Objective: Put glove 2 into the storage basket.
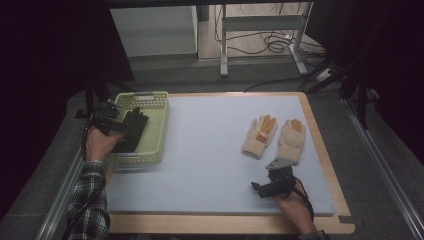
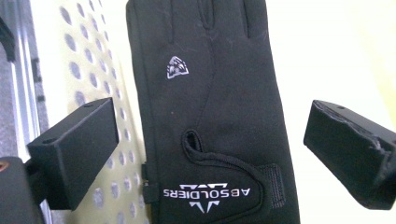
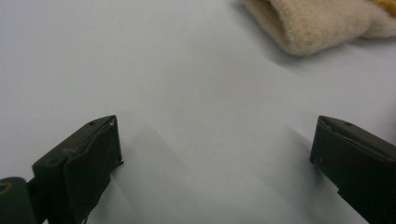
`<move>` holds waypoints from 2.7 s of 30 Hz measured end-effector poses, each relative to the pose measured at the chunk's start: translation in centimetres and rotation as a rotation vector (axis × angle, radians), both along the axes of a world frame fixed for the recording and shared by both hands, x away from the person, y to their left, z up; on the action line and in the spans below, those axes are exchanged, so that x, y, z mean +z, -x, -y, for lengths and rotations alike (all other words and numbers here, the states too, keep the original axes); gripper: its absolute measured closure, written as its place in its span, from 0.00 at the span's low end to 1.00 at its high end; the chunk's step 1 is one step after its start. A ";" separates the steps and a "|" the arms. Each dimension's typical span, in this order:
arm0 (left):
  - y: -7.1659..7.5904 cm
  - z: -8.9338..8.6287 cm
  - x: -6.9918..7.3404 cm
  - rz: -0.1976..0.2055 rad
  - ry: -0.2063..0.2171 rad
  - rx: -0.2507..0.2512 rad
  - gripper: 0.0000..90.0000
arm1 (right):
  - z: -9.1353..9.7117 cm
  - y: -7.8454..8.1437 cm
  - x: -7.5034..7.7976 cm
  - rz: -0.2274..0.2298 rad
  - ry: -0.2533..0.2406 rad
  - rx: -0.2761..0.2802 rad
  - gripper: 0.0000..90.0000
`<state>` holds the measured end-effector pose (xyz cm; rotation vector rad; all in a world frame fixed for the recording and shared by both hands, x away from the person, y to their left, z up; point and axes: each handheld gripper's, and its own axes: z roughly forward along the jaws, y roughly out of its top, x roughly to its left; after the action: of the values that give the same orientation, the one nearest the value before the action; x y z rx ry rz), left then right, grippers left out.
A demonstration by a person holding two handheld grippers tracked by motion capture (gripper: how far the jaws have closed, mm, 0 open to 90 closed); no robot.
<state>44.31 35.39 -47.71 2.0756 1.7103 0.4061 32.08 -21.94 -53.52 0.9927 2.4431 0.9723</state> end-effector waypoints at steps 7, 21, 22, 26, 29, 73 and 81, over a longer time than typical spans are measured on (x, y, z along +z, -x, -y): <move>1.2 0.0 0.4 0.086 0.036 -0.038 0.03 | 0.0 0.0 0.0 0.000 0.000 0.000 0.02; 4.3 2.0 1.8 0.229 0.072 -0.152 0.01 | 0.0 0.0 0.0 0.000 0.000 0.000 0.02; 4.5 2.2 1.9 0.236 0.078 -0.162 0.01 | 0.0 0.0 0.0 0.001 0.000 0.000 0.02; 5.3 3.4 2.3 0.262 0.089 -0.200 0.01 | 0.0 0.0 0.0 -0.001 0.002 0.000 0.02; 5.8 4.3 2.5 0.277 0.094 -0.228 0.01 | 0.0 0.0 0.0 -0.001 0.002 0.000 0.02; 13.0 18.3 -5.8 0.272 0.116 -0.582 0.00 | 0.0 0.1 0.0 0.000 0.004 -0.001 0.02; 13.0 17.8 -7.3 0.225 0.102 -0.503 0.00 | 0.0 0.0 0.0 -0.003 0.001 -0.003 0.02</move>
<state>31.34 17.58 -55.06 2.1911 1.0128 0.3647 32.06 -21.95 -53.47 0.9983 2.4435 0.9695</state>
